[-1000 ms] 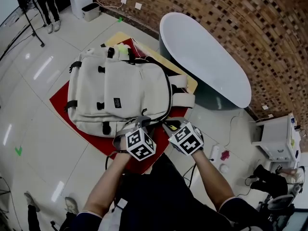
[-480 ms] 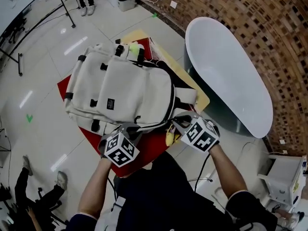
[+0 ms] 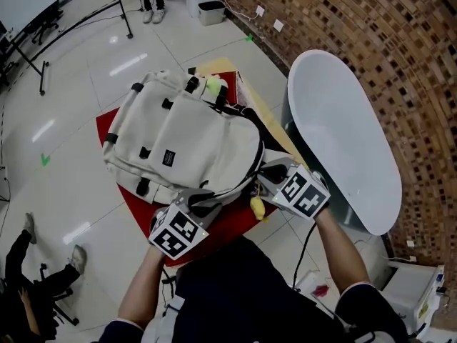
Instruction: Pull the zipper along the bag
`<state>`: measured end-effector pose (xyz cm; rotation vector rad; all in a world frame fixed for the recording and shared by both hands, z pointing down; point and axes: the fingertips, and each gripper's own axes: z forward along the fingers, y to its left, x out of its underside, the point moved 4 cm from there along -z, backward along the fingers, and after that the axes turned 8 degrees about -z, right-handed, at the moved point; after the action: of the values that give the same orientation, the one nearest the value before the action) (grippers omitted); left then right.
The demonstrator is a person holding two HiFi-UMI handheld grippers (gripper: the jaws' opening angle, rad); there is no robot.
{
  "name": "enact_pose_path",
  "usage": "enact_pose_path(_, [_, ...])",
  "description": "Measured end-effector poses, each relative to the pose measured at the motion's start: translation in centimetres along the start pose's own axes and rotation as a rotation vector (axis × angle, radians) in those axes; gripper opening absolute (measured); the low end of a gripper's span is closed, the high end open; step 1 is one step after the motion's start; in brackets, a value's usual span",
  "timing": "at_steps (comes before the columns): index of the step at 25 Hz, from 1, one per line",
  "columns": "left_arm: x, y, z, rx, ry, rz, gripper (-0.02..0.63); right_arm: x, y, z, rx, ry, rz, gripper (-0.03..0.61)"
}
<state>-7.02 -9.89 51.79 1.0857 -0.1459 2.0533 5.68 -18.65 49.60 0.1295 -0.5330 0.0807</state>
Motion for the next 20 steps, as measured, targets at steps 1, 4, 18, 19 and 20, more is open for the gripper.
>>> enact_pose_path(1, [-1.3,-0.5,0.5,0.013,-0.037,0.009,0.118,-0.4,0.1,-0.1,-0.004,0.008,-0.012,0.034])
enact_pose_path(4, [-5.1,-0.5,3.9,-0.014,-0.088,0.062,0.135,-1.6,-0.4,-0.7,-0.006,0.009,-0.040,0.034])
enact_pose_path(18, [-5.2,-0.2,5.1,-0.152,0.019,-0.120,0.061,1.7,-7.8,1.7,-0.159,-0.006,-0.290,0.034])
enact_pose_path(19, [-5.2,-0.3,4.9,-0.163,0.019,-0.147,0.061,2.2,-9.1,2.0,-0.171,-0.011,-0.302,0.034])
enact_pose_path(20, [-5.4,-0.3,4.8,-0.174,0.018,-0.172,0.061,2.5,-10.2,2.3,-0.187,-0.019,-0.313,0.034])
